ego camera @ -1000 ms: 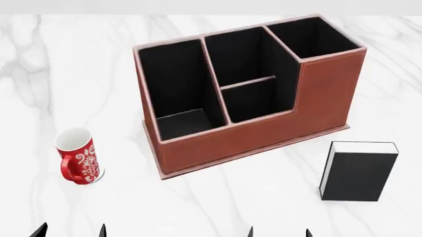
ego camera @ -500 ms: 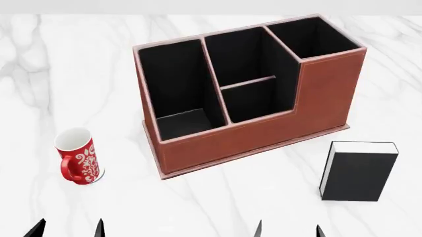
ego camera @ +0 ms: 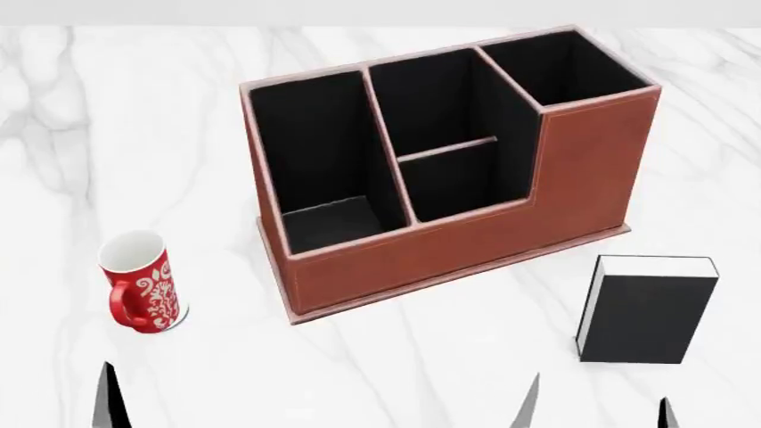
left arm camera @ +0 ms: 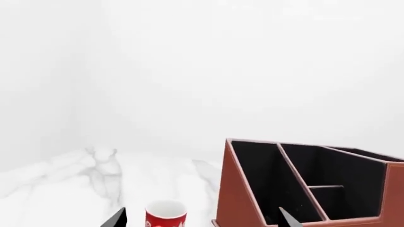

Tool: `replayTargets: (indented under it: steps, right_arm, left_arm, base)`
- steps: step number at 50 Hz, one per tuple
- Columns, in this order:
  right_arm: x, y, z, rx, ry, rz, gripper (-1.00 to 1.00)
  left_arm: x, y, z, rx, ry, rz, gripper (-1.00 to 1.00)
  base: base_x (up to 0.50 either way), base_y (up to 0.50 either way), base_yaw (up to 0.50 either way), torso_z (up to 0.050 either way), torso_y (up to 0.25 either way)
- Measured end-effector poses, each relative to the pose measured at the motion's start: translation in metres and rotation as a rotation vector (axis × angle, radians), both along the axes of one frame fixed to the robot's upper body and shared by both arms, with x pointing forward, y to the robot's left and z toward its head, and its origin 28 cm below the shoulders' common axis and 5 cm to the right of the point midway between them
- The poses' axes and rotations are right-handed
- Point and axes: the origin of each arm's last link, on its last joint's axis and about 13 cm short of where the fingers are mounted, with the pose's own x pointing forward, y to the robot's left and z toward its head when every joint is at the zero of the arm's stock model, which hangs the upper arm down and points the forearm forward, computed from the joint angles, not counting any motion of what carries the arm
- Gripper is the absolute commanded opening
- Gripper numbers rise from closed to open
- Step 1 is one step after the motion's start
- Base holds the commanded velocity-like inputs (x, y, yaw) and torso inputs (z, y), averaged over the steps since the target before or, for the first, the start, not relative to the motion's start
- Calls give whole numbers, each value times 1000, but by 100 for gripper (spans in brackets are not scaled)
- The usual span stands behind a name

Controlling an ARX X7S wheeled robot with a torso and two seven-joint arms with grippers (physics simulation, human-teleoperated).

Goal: Pick up the book and place it in the back compartment of the caddy.

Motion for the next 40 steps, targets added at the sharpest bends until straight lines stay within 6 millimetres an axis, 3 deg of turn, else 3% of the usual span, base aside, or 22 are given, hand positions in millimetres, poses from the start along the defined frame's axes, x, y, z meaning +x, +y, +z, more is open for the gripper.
replayTargets:
  steps: [40]
  right_arm:
    - [-25,-9,27,61,-233,-39,100]
  left_arm:
    - [-20,13,25,-21,-262,142,100]
  base:
    - [0,0,0,0,0]
